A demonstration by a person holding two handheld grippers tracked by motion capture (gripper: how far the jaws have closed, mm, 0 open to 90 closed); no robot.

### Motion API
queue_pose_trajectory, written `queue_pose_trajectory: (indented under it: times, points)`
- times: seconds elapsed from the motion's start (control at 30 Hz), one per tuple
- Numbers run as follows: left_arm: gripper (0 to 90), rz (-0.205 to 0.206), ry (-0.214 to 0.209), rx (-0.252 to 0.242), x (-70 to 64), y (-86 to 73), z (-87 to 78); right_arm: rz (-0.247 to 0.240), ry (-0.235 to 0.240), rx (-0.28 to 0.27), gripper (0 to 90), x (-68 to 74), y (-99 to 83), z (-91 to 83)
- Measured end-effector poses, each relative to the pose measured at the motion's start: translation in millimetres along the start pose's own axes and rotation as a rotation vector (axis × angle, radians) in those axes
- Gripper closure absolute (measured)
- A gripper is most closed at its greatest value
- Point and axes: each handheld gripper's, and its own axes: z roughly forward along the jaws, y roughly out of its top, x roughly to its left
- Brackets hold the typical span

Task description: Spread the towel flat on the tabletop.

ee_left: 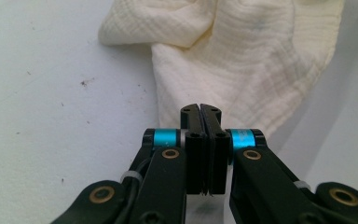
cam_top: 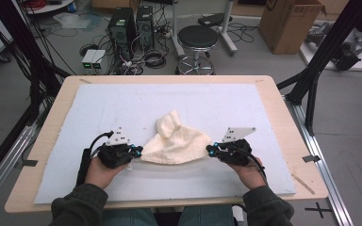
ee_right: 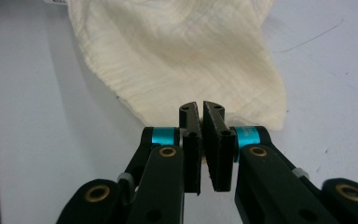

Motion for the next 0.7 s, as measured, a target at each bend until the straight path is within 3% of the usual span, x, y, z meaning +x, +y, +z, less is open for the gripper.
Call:
queue_pose_trajectory:
  times: [0.27,0.7]
  points:
    - [88.1,0.04,0.0,-0.002,-18.7,-6.7,-11.4,-0.016,0.004,-0.022,85.8,18.2,-7.9,-14.5]
    - [88.0,0.031,0.001,0.002,-36.0,-29.0,-26.6,-0.051,0.058,0.017,85.6,50.5,-18.9,-16.1]
